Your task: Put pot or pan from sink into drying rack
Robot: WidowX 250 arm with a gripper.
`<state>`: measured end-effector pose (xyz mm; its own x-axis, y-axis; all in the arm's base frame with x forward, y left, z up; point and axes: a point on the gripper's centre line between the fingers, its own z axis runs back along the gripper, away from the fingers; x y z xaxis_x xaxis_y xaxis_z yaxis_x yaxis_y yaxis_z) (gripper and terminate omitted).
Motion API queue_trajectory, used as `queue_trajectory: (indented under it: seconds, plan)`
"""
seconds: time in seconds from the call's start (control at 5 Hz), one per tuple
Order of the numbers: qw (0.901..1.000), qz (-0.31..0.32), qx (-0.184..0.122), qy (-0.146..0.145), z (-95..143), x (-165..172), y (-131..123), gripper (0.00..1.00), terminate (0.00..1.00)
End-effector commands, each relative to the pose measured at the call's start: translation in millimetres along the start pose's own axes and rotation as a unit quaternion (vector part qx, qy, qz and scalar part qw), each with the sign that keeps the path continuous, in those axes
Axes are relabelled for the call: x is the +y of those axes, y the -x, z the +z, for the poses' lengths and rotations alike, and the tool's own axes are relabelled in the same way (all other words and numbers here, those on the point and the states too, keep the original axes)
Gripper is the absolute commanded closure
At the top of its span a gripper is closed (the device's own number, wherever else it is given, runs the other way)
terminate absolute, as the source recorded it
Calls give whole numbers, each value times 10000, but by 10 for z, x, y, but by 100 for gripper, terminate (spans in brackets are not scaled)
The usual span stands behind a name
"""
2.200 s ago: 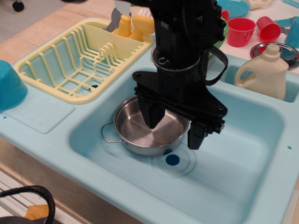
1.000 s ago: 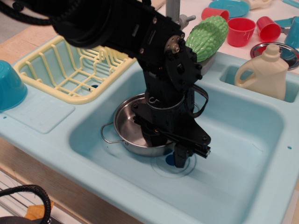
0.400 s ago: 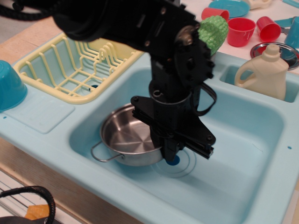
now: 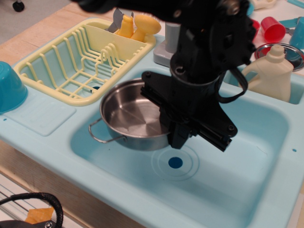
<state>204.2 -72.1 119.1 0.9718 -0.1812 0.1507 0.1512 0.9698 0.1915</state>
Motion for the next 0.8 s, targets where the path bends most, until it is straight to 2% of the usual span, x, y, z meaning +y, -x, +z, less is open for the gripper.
queue_trajectory:
  seconds: [0.0,0.2,0.6]
  plan:
    - [9991,-5,-357,-212,248,244,-160,100,0]
    - [9991,2,-340,-242,242,567,-237,100,0]
    - [9973,146,-705,-166,97,1147,-374,100,0]
